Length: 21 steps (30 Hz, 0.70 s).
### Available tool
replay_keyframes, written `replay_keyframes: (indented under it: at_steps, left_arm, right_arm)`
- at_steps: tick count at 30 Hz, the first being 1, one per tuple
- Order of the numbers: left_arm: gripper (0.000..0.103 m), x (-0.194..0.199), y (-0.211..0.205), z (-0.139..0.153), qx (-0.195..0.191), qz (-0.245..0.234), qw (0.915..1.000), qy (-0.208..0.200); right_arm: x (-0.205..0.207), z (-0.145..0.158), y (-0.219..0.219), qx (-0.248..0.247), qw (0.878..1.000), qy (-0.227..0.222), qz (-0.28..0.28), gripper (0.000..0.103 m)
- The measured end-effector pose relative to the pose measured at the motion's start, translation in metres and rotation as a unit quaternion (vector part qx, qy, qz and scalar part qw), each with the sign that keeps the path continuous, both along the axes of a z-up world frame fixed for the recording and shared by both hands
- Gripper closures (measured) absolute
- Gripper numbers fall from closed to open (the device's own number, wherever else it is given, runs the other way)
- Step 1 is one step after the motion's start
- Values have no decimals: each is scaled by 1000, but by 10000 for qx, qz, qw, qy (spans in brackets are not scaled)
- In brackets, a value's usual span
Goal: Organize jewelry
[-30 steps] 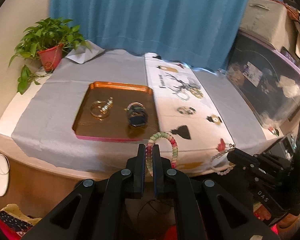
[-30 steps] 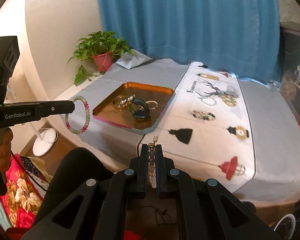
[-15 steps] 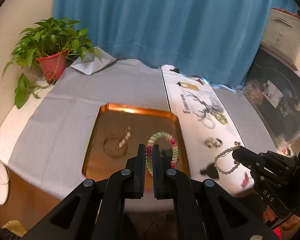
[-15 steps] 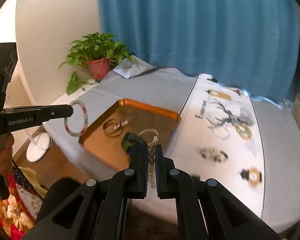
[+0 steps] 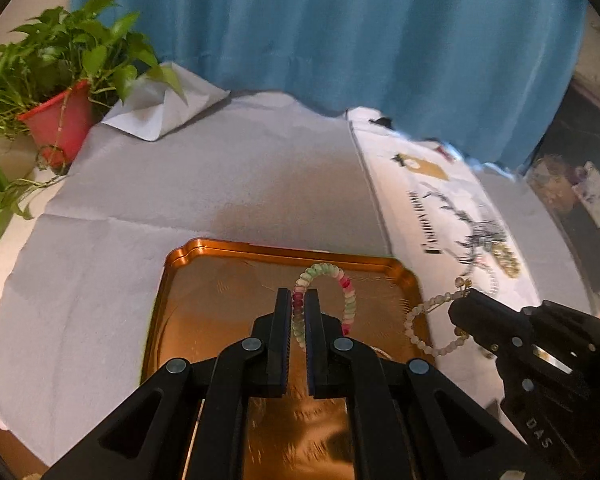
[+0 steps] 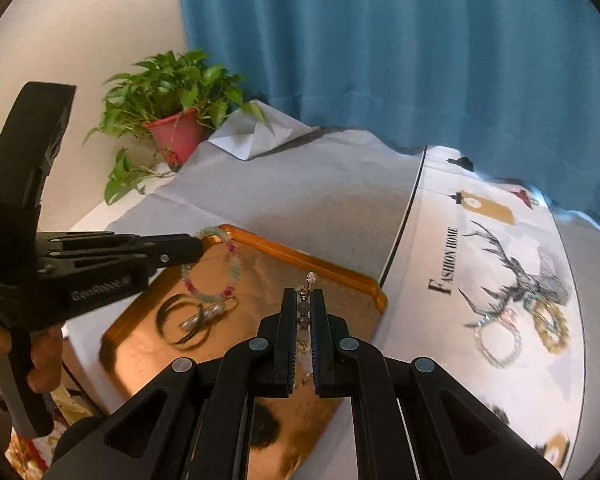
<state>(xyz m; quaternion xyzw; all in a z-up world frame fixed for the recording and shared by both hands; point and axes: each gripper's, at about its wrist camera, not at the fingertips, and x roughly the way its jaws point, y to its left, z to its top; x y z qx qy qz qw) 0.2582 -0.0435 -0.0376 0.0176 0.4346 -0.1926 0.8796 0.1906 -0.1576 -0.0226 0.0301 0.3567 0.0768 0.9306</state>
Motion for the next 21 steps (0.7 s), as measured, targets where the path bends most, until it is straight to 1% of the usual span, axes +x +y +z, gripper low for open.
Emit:
replay_keyframes:
  at_steps: [3, 5, 6, 7, 8, 9, 11, 12, 14, 16, 21]
  left_arm:
    - [99, 14, -5, -14, 116, 41, 9999, 89]
    - [97, 20, -7, -22, 168, 59, 9997, 148]
    - [88, 22, -7, -26, 255, 100, 9995, 183]
    - [57, 24, -8, -30, 418, 148, 9986, 271]
    - [35, 26, -9, -34, 558, 203, 9976, 353]
    - [6, 25, -7, -35, 645, 287, 9969, 353]
    - [4, 14, -3, -32, 662, 399, 9969, 117]
    - [4, 10, -1, -30, 717, 428, 9965, 71]
    - [4, -1, 1, -28, 869, 442, 9952, 76]
    - [4, -16, 2, -23, 967, 449, 9943, 38]
    - [4, -70, 16, 1, 1081, 574, 9924, -119]
  right_arm:
    - [18, -12, 0, -26, 9999, 136, -35, 97]
    - [27, -21, 0, 3, 9997, 245, -37, 96]
    - [32, -27, 1, 7, 9994, 344, -8, 96]
    - [36, -32, 2, 8, 9989, 458, 41, 94]
    - [40, -37, 3, -4, 9983, 587, 65, 90]
    - [44, -44, 5, -68, 9968, 788, 64, 84]
    - [44, -49, 2, -82, 9951, 985, -19, 41]
    - [40, -49, 0, -14, 9954, 956, -37, 37]
    - [28, -45, -3, 37, 9961, 873, -102, 34]
    - [13, -39, -5, 21, 9960, 890, -119, 33]
    - [-44, -12, -10, 23, 9968, 669, -430, 27]
